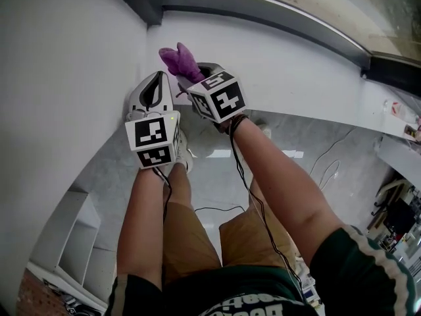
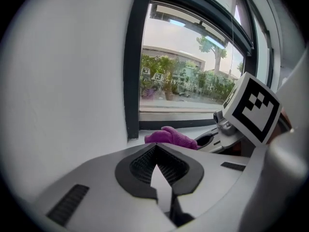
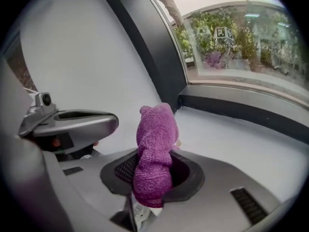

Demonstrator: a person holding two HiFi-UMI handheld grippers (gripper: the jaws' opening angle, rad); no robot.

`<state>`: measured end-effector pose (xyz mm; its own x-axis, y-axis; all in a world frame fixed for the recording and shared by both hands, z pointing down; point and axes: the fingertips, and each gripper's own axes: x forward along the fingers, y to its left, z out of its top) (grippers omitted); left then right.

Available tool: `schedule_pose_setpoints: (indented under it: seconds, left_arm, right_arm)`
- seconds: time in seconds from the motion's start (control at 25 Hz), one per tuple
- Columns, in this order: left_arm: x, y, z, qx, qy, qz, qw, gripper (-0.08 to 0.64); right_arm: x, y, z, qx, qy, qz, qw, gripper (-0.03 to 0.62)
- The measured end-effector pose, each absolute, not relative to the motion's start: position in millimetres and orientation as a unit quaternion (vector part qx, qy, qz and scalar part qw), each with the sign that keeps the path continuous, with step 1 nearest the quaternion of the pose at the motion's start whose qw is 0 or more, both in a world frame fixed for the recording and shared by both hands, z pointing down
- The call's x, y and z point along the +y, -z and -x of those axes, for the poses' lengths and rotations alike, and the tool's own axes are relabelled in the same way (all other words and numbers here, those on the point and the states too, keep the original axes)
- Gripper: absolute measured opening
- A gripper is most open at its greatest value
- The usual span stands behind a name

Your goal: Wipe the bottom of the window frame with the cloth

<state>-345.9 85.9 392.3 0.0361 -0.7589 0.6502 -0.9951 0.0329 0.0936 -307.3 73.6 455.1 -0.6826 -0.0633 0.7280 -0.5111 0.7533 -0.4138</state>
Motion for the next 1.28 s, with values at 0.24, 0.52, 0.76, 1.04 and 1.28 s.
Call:
schedule_pose_setpoints:
  seconds: [0.24, 0.52, 0.76, 1.04, 1.28]
  left_arm:
    - [81, -330, 318, -0.665, -0.211, -0.673, 0.245, 0.009]
    - [79, -233, 253, -0.642, -0.192, -0.709, 0.222, 0.009]
    - [76, -155, 204, -0.629, -0.185, -0.724, 0.213, 0.009]
    - [86, -79, 142, -0.588, -0.186, -0.767, 0.175, 0.009]
    - [90, -21, 97, -0.563, -0.174, -0.794, 0.152, 0.009]
  right_arm:
    - [74, -378, 280, -0.890, -0.277, -0.162, 0.325, 0.118]
    - [81, -259, 224, -0.914, -0.238, -0.169, 0.283, 0.120]
    - [75, -176, 173, -0.922, -0.217, -0.184, 0.264, 0.118]
    - [78, -97, 98, -0.925, -0.181, -0.230, 0.241, 0.120]
    - [84, -44, 43, -0.922, -0.176, -0.274, 0.211, 0.120]
